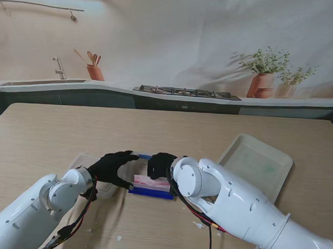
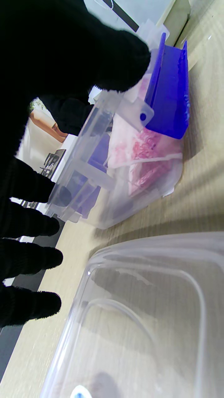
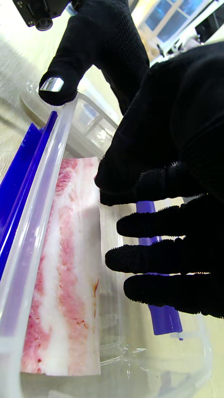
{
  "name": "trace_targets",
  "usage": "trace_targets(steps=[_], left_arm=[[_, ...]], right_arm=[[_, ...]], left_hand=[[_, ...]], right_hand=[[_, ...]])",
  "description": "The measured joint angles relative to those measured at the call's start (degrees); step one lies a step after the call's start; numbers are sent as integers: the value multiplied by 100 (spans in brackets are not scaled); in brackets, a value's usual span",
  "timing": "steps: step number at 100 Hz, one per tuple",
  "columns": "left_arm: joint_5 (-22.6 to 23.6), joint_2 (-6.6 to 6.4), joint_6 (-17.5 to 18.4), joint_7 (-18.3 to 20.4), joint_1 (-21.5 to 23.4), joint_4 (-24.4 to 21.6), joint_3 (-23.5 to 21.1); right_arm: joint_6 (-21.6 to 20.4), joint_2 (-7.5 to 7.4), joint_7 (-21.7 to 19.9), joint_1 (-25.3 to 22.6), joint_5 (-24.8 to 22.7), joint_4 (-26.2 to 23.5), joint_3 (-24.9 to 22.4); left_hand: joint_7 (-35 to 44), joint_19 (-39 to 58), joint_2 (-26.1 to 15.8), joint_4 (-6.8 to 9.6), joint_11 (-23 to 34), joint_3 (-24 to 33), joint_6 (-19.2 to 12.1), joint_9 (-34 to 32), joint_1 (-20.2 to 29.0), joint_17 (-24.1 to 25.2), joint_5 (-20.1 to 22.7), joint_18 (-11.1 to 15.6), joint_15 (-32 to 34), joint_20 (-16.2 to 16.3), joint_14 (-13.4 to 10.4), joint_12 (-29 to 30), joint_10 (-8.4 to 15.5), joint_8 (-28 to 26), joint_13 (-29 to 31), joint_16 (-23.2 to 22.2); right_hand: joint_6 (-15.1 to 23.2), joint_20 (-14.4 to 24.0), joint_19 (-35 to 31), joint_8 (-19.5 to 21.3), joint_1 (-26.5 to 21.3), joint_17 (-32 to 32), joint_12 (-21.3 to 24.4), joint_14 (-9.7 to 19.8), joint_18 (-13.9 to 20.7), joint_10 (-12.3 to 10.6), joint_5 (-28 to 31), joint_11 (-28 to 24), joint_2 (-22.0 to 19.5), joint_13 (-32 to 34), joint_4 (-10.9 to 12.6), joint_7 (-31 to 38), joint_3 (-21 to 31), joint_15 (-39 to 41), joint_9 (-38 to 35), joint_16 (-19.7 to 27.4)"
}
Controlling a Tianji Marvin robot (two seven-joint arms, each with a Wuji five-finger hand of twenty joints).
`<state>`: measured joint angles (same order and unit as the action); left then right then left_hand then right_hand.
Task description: Separate the bacon slices onto the tray
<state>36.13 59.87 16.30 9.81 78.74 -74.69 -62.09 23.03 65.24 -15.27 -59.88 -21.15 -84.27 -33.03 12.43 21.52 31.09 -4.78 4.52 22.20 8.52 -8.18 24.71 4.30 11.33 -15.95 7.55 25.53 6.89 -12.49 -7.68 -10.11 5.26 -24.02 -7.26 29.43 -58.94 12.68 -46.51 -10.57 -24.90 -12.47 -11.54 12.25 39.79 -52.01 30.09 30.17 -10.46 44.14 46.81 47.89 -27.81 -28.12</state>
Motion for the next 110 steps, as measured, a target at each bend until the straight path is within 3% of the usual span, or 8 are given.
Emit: trace_targets(steps=[9,29,42,56,88,110], left_arm=[[0,0,0,2,0,2,2],[4,-1,-2,2,1,5,4],[5,-1,-4,7,2,6,5],[5,-1,-5,7,2,8,8],[3,-2,-12,9,1,12,18],[2,-2,-13,12,3,12,23]], right_arm=[[-28,-24,-101,81,11,9,64],[-33,-32,-171,145,18,88,136],[-44,-66,-271,165,-21,90,185],[-143,-127,-492,335,-30,90,363],[-266,-134,-540,458,-74,165,471],[-441,-129,-536,605,-271,252,636]], left_hand=[[-8,0,3,0,0,0,-6,0,0,0,-25,0,0,0,0,0,0,0,0,0],[-30,0,7,0,0,0,-24,0,0,0,-51,0,0,0,0,0,-1,0,0,0],[-33,0,9,0,0,0,-41,0,3,0,-54,0,0,0,0,0,-5,0,0,0],[-36,0,13,0,0,18,-52,0,7,0,-58,0,0,0,0,0,-15,0,0,0],[-39,0,18,0,0,25,-88,0,53,0,-73,0,0,0,0,0,-41,0,-1,0],[-40,0,75,0,0,30,-88,0,146,0,-98,0,0,0,0,0,-73,0,-1,0]], right_hand=[[0,-2,1,24,0,-116,86,0,0,0,0,155,66,100,0,178,0,-60,-68,18],[-31,-59,1,654,2,-138,104,0,0,-46,478,237,192,100,-61,770,9,-67,-182,26],[-33,-73,1,870,187,-57,105,0,9,-65,409,237,211,100,-111,775,22,-124,-182,27],[55,-75,55,1181,378,55,97,0,73,-135,325,234,280,98,-176,266,35,-118,-179,27],[634,-75,57,1339,378,129,-473,55,50,-336,70,-350,281,504,-205,170,34,462,-1227,-149],[640,-75,57,1339,388,133,-673,62,4,-346,70,-383,281,522,-206,29,43,525,-1308,-160]])
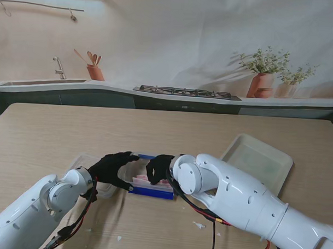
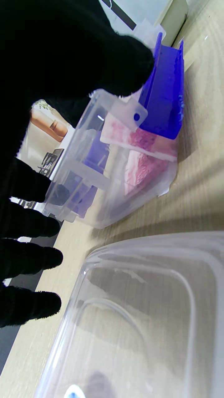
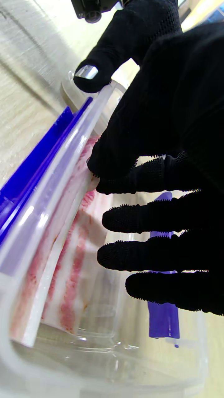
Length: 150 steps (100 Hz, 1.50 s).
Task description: Separate the bacon slices onto the tray
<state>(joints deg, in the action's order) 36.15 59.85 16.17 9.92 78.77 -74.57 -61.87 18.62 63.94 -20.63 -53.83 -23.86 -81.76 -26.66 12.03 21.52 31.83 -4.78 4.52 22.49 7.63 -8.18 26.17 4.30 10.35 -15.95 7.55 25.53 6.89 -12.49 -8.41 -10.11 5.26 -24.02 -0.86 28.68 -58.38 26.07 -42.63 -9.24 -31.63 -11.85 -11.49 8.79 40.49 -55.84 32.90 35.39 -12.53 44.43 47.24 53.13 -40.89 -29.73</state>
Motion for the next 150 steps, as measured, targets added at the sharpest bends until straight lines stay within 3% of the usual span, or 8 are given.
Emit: trace_targets(steps=[36,78,92,97,111,119,132,150], left_arm=[[2,2,1,0,6,2,3],[1,3,1,-1,9,7,6],[3,3,1,-2,9,7,5],[3,3,1,-2,9,7,5],[3,4,2,-3,10,9,6],[2,4,2,-4,9,10,7],[1,4,2,-4,9,11,8],[1,6,2,-2,10,11,6]], right_arm=[[-69,105,135,156,59,296,144],[-194,90,25,192,193,342,148],[-251,49,-244,245,413,344,158],[-272,31,-328,250,416,362,189],[-322,-4,-344,271,414,434,235],[-369,-7,-322,281,396,477,266],[-428,0,-264,290,357,522,298],[-501,62,127,139,120,557,157]], left_hand=[[-1,0,8,0,0,6,-13,0,87,0,-40,0,-7,0,0,0,-7,0,-53,0],[-2,0,32,0,0,99,-56,-1,92,0,-40,0,-7,0,0,-1,-8,0,-54,0],[-2,0,32,0,0,102,-60,-3,92,0,-40,0,-7,0,0,-1,-8,0,-53,0],[-2,0,35,0,0,103,-61,-4,93,0,-40,0,-7,0,0,-1,-10,0,-53,0],[-3,0,38,0,3,116,-65,-4,94,0,-40,0,-7,0,0,-1,-12,0,-54,0],[-3,0,39,0,4,124,-66,-4,94,0,-40,0,-7,0,0,-1,-12,0,-54,0],[-3,0,39,0,8,141,-69,-5,94,0,-40,0,-7,0,0,-1,-12,0,-53,0],[-3,0,39,0,20,153,-77,-6,94,0,-40,0,-7,0,0,-2,-12,0,-54,1]], right_hand=[[71,40,1,-47,-8,-68,-27,2,-6,-67,2,5,-24,271,49,238,349,9,-233,0],[36,65,3,63,-11,-87,-237,23,-69,-78,-74,8,-100,413,55,482,356,139,-401,-13],[-20,152,43,143,252,98,-205,23,-69,-79,2,36,-77,244,50,-393,33,108,-45,-14],[-22,196,107,217,258,137,-200,24,-74,-79,12,65,-103,166,49,-731,145,74,41,-13],[-36,214,108,419,326,141,-198,24,-72,-79,12,66,-155,122,49,-851,188,73,52,-13],[-3,224,108,472,239,90,-198,25,-72,-79,12,66,-90,124,49,-610,182,73,49,-23],[163,277,109,129,115,-69,-198,81,-72,-209,12,76,4,363,47,177,19,109,-350,-53],[274,290,-88,-13,-97,-443,-202,156,-73,-290,434,77,372,1016,10,329,-26,303,-1202,-84]])
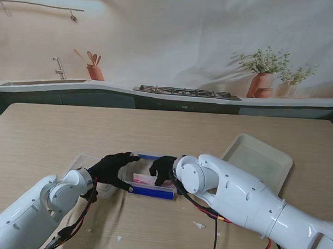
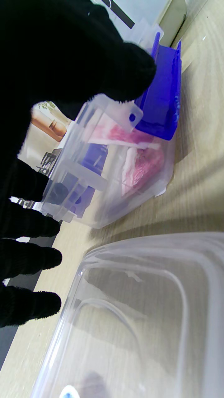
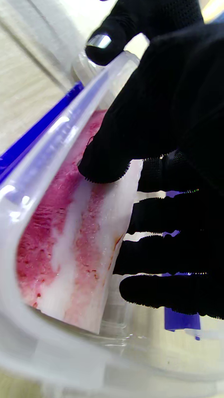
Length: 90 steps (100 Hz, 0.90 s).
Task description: Separate the bacon slices onto the tray
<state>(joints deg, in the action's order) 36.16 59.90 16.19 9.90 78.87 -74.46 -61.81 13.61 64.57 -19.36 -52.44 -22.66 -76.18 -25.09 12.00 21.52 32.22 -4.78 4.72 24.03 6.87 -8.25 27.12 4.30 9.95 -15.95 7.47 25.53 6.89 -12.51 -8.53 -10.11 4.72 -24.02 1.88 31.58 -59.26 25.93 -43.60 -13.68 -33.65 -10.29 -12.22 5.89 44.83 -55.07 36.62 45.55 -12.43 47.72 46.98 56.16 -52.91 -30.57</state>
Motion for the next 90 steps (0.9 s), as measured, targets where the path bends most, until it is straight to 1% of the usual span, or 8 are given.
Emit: trace_targets(steps=[6,16,23,28,55,78,81,90], left_arm=[[0,0,0,0,1,0,-1],[0,0,0,1,1,0,1],[-1,0,0,1,0,1,3],[-3,0,0,1,-3,3,6],[-2,0,2,0,-4,6,7],[-1,0,2,-1,-4,7,9],[-2,0,2,-2,-4,7,10],[-2,0,0,-3,-4,7,11]], right_arm=[[-48,24,105,-106,-68,4,-102],[-123,21,129,-237,-185,-40,-239],[-155,-5,156,-331,-336,-141,-361],[-169,-28,185,-393,-429,-231,-446],[-197,-138,198,-654,-720,-689,-920],[-309,-236,155,-1065,-1087,-1219,-1623],[-330,-251,152,-1120,-1143,-1300,-1709],[-411,-288,132,-1277,-1225,-1520,-1965]], left_hand=[[0,0,0,0,1,4,0,0,0,0,0,0,-1,0,0,0,0,0,0,0],[0,0,0,0,2,4,0,0,1,0,0,0,-1,0,0,0,0,0,0,0],[0,0,0,0,2,12,-1,0,1,0,0,0,-1,0,0,-1,0,0,0,0],[0,0,0,0,2,12,-1,0,1,0,0,0,-1,0,0,-1,0,0,0,0],[0,0,0,0,2,12,-6,0,1,0,0,0,-1,0,0,-1,0,0,0,0],[0,0,0,0,2,13,-12,0,2,0,-1,0,-2,0,0,-1,0,0,0,0],[0,0,0,0,2,14,-13,0,2,0,-1,0,-2,0,0,-1,0,0,0,0],[0,0,0,0,2,14,-15,0,2,0,-1,0,-2,0,0,-1,0,0,0,0]], right_hand=[[1,1,-22,-7,0,-33,0,9,0,0,38,0,5,121,-3,1,0,73,-170,-14],[1,1,-70,-32,-2,-56,0,12,-5,1,70,0,61,258,-6,6,0,135,-284,-49],[1,1,-83,-33,-50,-67,0,12,-7,61,75,0,72,264,-12,15,2,148,-326,-64],[1,1,-87,-34,-62,-79,0,12,-7,83,76,0,72,293,-134,17,5,198,-328,-83],[-2,1,-138,-34,-65,-79,-36,12,-14,213,78,0,138,321,-131,63,81,341,-329,-159],[-120,5,-142,-13,-129,-79,-118,-29,-71,316,114,-45,143,321,-131,69,105,425,-329,-221],[-146,14,-143,-7,-135,-79,-140,-85,-71,356,115,-52,143,321,-131,69,115,437,-329,-234],[-173,47,-144,5,-141,-79,-158,-89,-71,362,115,-74,143,321,-131,69,117,480,-329,-267]])
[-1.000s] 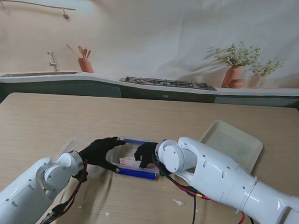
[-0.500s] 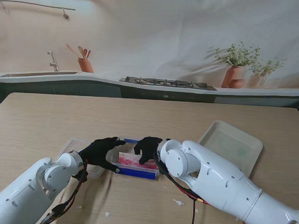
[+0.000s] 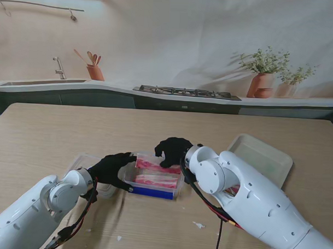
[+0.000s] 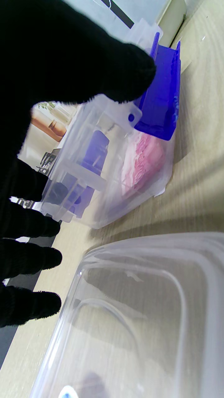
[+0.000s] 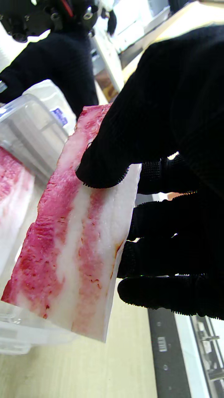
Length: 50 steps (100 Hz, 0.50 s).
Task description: Separate the bacon slices onto the tray
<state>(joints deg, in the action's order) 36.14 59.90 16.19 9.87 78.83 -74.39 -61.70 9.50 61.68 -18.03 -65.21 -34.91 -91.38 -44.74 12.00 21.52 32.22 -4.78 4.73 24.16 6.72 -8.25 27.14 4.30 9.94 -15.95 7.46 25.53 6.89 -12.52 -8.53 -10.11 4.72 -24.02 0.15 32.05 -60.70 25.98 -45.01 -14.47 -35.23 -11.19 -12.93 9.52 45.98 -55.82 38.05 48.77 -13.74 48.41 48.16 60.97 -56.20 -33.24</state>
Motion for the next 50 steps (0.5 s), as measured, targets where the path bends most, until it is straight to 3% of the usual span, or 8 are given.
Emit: trace_targets(steps=[12,29,50], left_arm=[[-1,0,0,0,0,0,2],[0,1,2,-7,5,0,-5],[2,10,3,-40,27,-2,-18]], right_arm=[[-196,-52,-256,-296,-303,-392,-482],[-762,-120,-581,-1060,-981,-1126,-1628],[-863,-197,-629,-1900,-1460,-1605,-2810]], left_hand=[[0,0,0,0,0,0,-1,0,0,0,0,0,0,0,0,0,0,0,0,0],[0,0,0,0,29,1,-4,-2,1,0,0,0,0,0,0,0,0,0,0,0],[0,0,0,0,46,43,-6,-3,2,0,0,0,0,0,0,0,0,0,0,0]], right_hand=[[-40,11,-3,10,-2,0,-58,-21,-1,22,1,-4,0,0,0,0,28,5,0,-21],[-42,11,-3,64,-2,0,-116,-46,-1,56,1,-5,0,0,0,0,32,67,0,-64],[-99,13,-4,135,-18,12,-167,-49,-1,67,1,-76,0,0,0,0,38,78,52,-80]])
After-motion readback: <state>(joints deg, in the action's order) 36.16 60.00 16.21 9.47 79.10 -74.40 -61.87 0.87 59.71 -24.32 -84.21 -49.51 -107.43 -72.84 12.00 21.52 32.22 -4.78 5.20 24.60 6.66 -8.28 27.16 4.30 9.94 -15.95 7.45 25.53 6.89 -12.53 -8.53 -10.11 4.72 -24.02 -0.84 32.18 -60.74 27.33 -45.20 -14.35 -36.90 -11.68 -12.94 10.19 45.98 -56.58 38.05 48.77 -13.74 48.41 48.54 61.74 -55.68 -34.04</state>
